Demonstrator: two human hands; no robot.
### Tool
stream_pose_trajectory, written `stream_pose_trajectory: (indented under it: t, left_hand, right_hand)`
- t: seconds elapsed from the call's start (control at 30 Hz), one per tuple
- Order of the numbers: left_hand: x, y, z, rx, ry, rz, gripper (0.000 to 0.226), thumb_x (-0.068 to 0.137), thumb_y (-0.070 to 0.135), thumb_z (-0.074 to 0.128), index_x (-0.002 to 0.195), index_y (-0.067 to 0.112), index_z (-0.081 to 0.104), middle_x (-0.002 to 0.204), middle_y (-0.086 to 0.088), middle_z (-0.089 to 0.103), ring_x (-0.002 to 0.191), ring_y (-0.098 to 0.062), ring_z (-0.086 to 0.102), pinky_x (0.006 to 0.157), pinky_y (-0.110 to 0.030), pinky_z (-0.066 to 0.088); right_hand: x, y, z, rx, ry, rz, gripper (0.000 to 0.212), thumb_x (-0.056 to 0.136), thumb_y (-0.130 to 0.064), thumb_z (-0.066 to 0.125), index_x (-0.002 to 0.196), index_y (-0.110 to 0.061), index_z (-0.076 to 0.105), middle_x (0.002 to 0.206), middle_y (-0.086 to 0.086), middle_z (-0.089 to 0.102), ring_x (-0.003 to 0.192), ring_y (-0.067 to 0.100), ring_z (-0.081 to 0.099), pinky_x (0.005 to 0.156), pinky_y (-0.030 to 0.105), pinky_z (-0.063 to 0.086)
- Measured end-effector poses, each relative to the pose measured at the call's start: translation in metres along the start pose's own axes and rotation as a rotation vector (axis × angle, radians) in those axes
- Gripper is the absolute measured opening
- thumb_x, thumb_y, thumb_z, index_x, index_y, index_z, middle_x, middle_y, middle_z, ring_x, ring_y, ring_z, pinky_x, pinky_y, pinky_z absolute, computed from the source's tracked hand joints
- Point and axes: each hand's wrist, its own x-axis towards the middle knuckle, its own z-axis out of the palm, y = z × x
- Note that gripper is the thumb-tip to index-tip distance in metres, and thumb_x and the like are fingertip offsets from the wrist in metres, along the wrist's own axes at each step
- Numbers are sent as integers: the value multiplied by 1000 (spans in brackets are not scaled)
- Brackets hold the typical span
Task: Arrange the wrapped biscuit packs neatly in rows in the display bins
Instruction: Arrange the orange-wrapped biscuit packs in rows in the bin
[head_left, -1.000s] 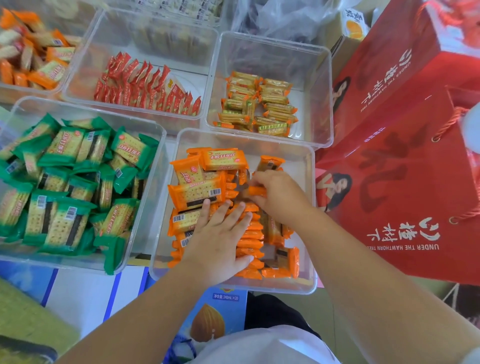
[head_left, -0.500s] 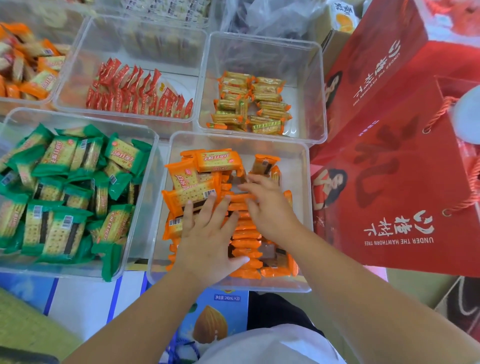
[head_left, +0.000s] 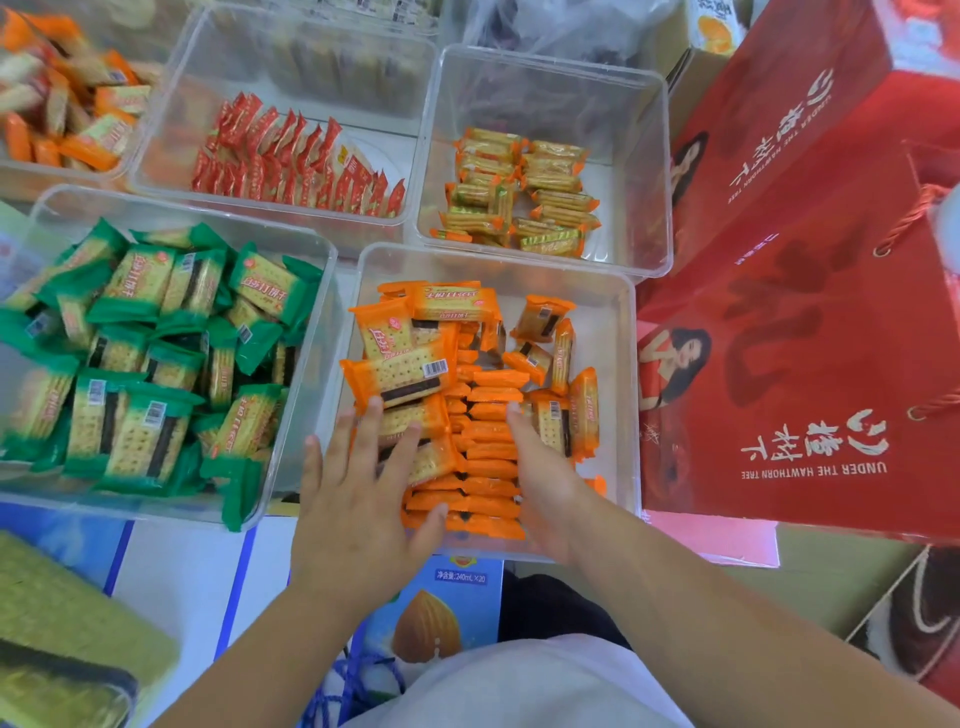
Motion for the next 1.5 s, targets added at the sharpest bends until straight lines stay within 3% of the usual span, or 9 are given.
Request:
stream_pose_trajectory:
  t: [0.13, 0.33, 0.47, 0.57, 0.67, 0.83, 0.93, 1.23, 1.5]
  left_hand:
    - [0, 0, -1, -18, -38, 3, 78, 82, 65, 47, 149, 25, 44, 165, -9, 21, 150, -35, 22, 118, -62, 17]
    - [1, 2, -7, -14, -81, -7, 77, 81, 65, 46, 147, 25, 47, 163, -10, 27, 148, -38, 26, 116, -66, 16]
    - [8, 6, -16, -14, 4, 33, 76, 79, 64, 51, 142, 23, 52, 156, -12, 38, 145, -39, 30, 116, -64, 17]
    - [28, 19, -24, -56, 96, 163, 74, 80, 62, 54, 141, 19, 53, 151, -12, 45, 143, -35, 35, 116, -59, 22]
    - [58, 45, -29, -24, -4, 273, 77, 85, 63, 49, 148, 18, 46, 158, -10, 37, 150, -33, 24, 119, -61, 17]
    - [90, 56, -10, 159, -226, 309, 91, 90, 76, 24, 160, 20, 8, 168, -4, -5, 151, -29, -22, 113, -62, -24]
    - [88, 49, -4, 162, -239, 316, 92, 89, 77, 24, 159, 18, 20, 168, -6, 10, 154, -31, -7, 115, -63, -20]
    - [83, 45, -2, 108, -206, 336, 89, 86, 76, 37, 150, 13, 44, 162, -8, 32, 151, -31, 22, 120, -62, -6]
    - [90, 50, -5, 72, -133, 295, 99, 73, 81, 54, 146, 15, 45, 157, -10, 37, 147, -32, 28, 120, -57, 4]
  right_hand:
    - [2, -5, -12, 26, 3, -57, 67, 87, -81, 41, 125, -32, 67, 101, -1, 77, 91, 18, 76, 73, 41, 63]
    - [11, -7, -15, -91, -127, -44, 75, 78, -90, 42, 119, -35, 72, 115, 1, 75, 107, 23, 72, 95, 49, 56]
    - [16, -40, -35, -778, 409, -548, 56, 96, -66, 46, 74, -19, 67, 67, -7, 65, 75, 18, 64, 65, 28, 47]
    - [31, -68, -45, -826, 557, -828, 18, 96, -40, 62, 94, -25, 71, 88, -9, 67, 89, 15, 64, 66, 22, 39]
    - [54, -93, -43, -1030, 460, -719, 30, 94, -33, 64, 121, -19, 69, 119, 6, 65, 112, 24, 61, 80, 24, 37]
    - [77, -107, -31, -1249, 383, -558, 38, 88, -50, 61, 110, -21, 68, 109, 6, 67, 96, 25, 58, 71, 32, 43]
    - [80, -110, -30, -1289, 352, -556, 35, 86, -53, 62, 102, -23, 67, 92, -3, 65, 92, 22, 60, 60, 29, 38]
    - [71, -123, -28, -1520, 105, -586, 34, 102, -43, 51, 122, -23, 69, 121, 5, 67, 105, 24, 59, 82, 36, 48]
    - [82, -116, -23, -1006, 201, -606, 46, 74, -54, 74, 105, -28, 53, 105, -11, 58, 94, 10, 56, 71, 29, 47]
